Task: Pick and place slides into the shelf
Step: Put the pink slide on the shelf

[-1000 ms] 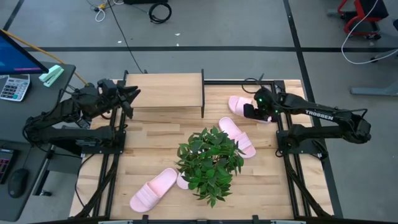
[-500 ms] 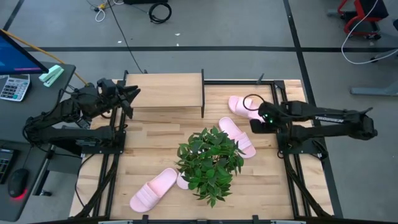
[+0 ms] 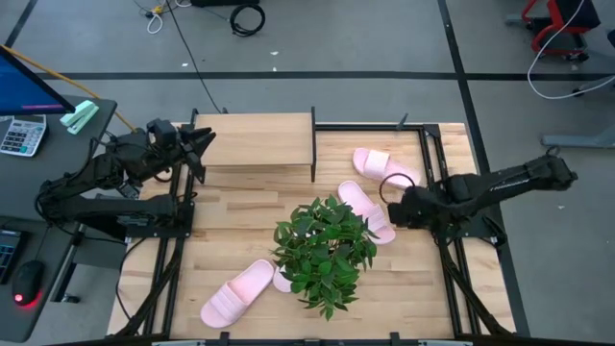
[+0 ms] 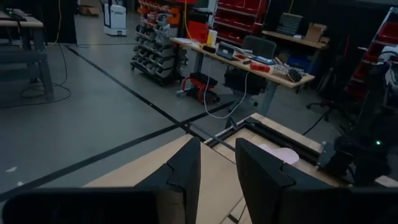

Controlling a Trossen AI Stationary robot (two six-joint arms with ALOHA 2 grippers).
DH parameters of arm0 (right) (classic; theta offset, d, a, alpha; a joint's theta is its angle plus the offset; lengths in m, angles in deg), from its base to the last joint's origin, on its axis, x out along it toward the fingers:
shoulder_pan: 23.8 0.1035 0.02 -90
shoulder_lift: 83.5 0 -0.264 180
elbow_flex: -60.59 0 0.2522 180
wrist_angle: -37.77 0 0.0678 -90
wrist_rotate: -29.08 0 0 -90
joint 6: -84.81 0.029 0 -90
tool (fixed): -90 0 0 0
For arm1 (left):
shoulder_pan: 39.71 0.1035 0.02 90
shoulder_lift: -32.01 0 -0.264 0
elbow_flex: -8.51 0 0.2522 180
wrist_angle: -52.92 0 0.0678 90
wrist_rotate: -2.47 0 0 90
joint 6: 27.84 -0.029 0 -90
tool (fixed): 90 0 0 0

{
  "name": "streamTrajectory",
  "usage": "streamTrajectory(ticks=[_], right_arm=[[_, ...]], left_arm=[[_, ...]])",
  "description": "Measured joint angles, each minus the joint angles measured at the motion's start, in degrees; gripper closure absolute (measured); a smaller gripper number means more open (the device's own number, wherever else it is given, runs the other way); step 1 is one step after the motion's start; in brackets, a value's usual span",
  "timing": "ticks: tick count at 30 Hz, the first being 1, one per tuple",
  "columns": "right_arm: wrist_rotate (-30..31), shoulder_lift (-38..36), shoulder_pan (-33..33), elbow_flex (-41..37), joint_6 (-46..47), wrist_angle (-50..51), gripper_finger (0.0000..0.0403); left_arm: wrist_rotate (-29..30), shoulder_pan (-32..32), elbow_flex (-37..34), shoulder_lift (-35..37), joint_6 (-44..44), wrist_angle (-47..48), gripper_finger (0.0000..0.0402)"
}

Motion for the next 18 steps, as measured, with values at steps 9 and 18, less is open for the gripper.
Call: streamTrajectory(ticks=[9,18], right_arm=[[10.57,2.21,12.53,-2.25,24.43,-6.55,0.0201],[11.21,12.34,15.86,-2.25,25.63,-14.31,0.0201]], left_arm=[[0.0,0.0,0.0,0.0,-0.14,0.02,0.0294],[0.0,0.0,0.0,0.0,-2.1,0.02,0.0294]])
